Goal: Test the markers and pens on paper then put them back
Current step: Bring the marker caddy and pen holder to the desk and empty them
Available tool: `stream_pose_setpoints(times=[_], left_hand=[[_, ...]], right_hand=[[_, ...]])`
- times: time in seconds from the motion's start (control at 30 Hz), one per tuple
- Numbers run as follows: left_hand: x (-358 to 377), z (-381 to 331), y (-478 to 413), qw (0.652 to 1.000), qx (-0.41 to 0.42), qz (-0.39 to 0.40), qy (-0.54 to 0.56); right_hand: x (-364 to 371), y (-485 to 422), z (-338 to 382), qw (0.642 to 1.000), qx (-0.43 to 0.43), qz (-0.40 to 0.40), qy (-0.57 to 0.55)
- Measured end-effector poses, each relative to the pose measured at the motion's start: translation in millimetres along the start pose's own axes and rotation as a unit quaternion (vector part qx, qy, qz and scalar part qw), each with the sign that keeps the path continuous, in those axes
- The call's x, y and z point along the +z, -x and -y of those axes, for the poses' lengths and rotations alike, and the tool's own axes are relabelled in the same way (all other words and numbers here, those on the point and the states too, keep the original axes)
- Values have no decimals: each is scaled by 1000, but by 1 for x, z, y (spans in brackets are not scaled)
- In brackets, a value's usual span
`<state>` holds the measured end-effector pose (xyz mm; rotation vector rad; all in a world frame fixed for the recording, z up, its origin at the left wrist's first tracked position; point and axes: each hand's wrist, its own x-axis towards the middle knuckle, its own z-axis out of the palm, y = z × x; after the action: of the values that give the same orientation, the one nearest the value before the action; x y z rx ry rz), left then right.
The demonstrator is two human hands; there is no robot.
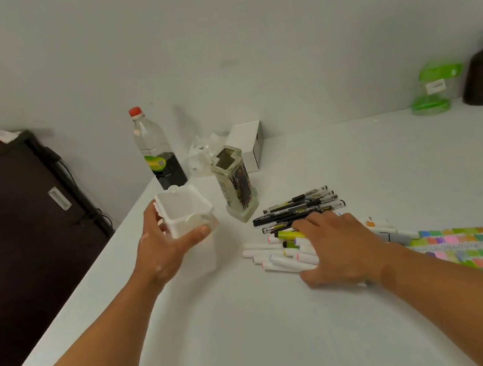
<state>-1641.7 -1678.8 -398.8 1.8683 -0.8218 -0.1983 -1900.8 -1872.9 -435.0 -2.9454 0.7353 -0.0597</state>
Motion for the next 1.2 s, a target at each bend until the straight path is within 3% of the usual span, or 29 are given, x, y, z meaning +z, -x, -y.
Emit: stream_pose_setpoints(times=[0.2, 0.63, 0.77, 0.83, 0.87, 0.93, 0.97, 1.07, 1.2], left_hand=[[23, 17, -18, 993, -59, -37, 95], [26, 27, -60, 990, -71, 1, 121], [37, 13, -20, 985, -130, -114, 16], [58, 3, 25, 991, 28, -121, -51], [72, -4, 51, 983, 148, -70, -89], [102, -17, 87, 924, 322, 52, -201], [115, -22, 97, 898, 351, 98, -246], [138, -35, 101, 864, 314, 187, -346], [153, -35, 106, 824, 319, 225, -410]], right_hand=[[2, 2, -1, 1000, 6, -6, -13], [0, 1, -2, 1000, -8, 1, -27], [0, 2, -5, 999, -13, 2, -33], [1, 4, -5, 999, -15, 2, -35], [1, 5, -5, 999, -18, 1, -34], [-1, 5, -4, 999, -29, -7, -33], [-2, 6, -3, 999, -36, -12, -35], [-7, 14, -9, 998, -54, -1, -27], [-14, 41, -33, 998, -29, 29, -37]])
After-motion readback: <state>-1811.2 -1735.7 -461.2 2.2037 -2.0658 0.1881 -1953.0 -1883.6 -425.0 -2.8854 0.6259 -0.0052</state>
